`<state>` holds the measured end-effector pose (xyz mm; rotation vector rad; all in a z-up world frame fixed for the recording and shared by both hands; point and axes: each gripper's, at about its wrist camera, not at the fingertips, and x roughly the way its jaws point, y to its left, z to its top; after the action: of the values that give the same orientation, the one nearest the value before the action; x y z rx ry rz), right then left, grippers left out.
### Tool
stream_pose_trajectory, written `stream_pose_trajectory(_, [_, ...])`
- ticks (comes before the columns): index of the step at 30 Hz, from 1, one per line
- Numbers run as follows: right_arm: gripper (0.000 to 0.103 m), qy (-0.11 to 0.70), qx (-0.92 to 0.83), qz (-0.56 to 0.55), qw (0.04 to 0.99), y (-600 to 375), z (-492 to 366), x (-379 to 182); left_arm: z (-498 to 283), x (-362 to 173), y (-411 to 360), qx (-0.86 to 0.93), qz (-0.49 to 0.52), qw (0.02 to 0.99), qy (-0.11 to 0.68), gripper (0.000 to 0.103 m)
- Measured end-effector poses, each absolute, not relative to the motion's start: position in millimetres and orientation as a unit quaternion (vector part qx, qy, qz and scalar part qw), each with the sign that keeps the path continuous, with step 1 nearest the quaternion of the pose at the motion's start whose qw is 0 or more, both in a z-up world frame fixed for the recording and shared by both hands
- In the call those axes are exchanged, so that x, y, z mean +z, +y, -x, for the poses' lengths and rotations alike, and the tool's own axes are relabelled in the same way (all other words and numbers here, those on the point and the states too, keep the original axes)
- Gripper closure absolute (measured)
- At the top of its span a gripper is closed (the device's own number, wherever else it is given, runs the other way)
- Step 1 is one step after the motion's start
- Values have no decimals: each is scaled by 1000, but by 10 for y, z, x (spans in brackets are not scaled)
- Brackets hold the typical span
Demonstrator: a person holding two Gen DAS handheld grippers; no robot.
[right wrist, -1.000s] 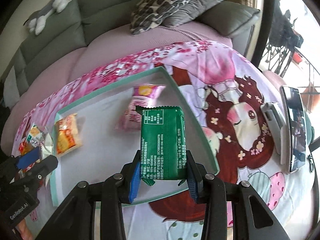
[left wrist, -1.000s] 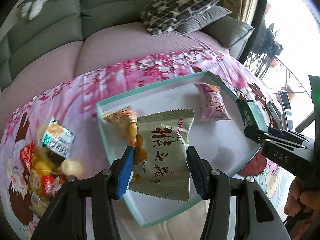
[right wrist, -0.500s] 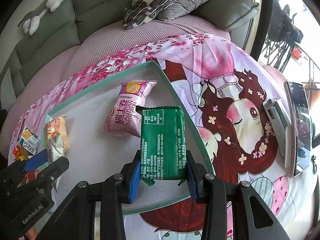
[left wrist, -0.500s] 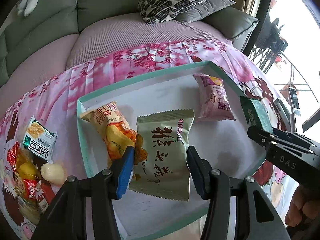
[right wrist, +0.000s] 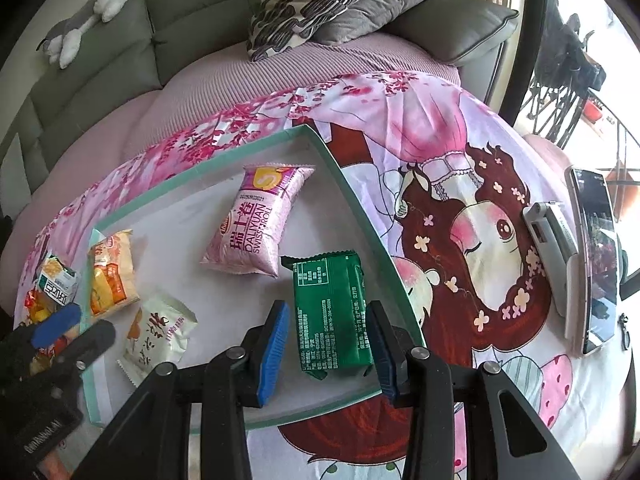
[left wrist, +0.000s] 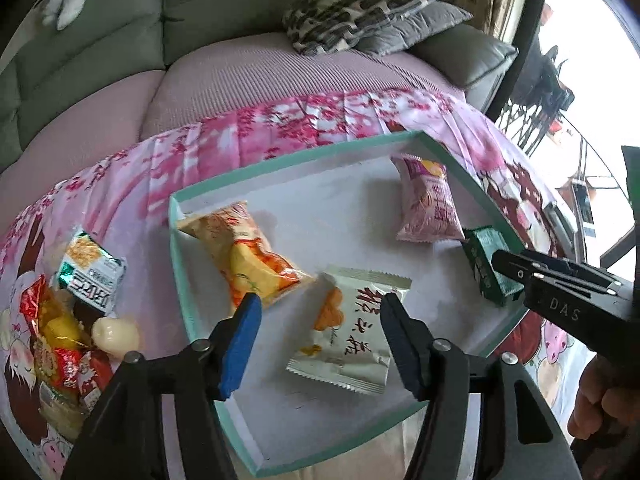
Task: Organize snacks
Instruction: 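Carry both packs over the tray and open both tools to release, then move both tools back toward the snack pile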
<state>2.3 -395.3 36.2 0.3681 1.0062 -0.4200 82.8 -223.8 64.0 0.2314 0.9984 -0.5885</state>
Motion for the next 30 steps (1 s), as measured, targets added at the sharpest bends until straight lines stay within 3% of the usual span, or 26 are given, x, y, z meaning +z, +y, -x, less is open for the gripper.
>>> stream_pose_trajectory(3, [59, 477, -197, -172, 839, -3936, -15, 373, -854, 685, -2150, -267, -97, 836, 469, 38])
stream_pose_trajectory(5, [45, 477, -193, -173, 840, -3921, -11, 375, -880, 683, -2097, -259, -93, 839, 469, 33])
stream_pose_trajectory(6, [30, 476, -191, -177, 840, -3913, -7, 376, -897, 671, -2066, -253, -91, 840, 471, 28])
stream_pose_trajectory(7, [25, 473, -187, -182, 842, -3903, 0, 380, -921, 653, -2026, -244, -87, 842, 473, 26])
stream_pose_trajectory(9, [23, 469, -181, -182, 845, -3880, 4, 395, -967, 611, -1939, -226, -79, 846, 476, 15])
stream_pose_trajectory(15, [0, 465, -163, -179, 851, -3804, -14, 404, -1085, 547, -1610, -163, -49, 867, 468, 7])
stream_pose_trajectory(30, [0, 468, -136, -157, 859, -3564, -56, 391, -1172, 614, -1186, -111, -10, 888, 445, 6])
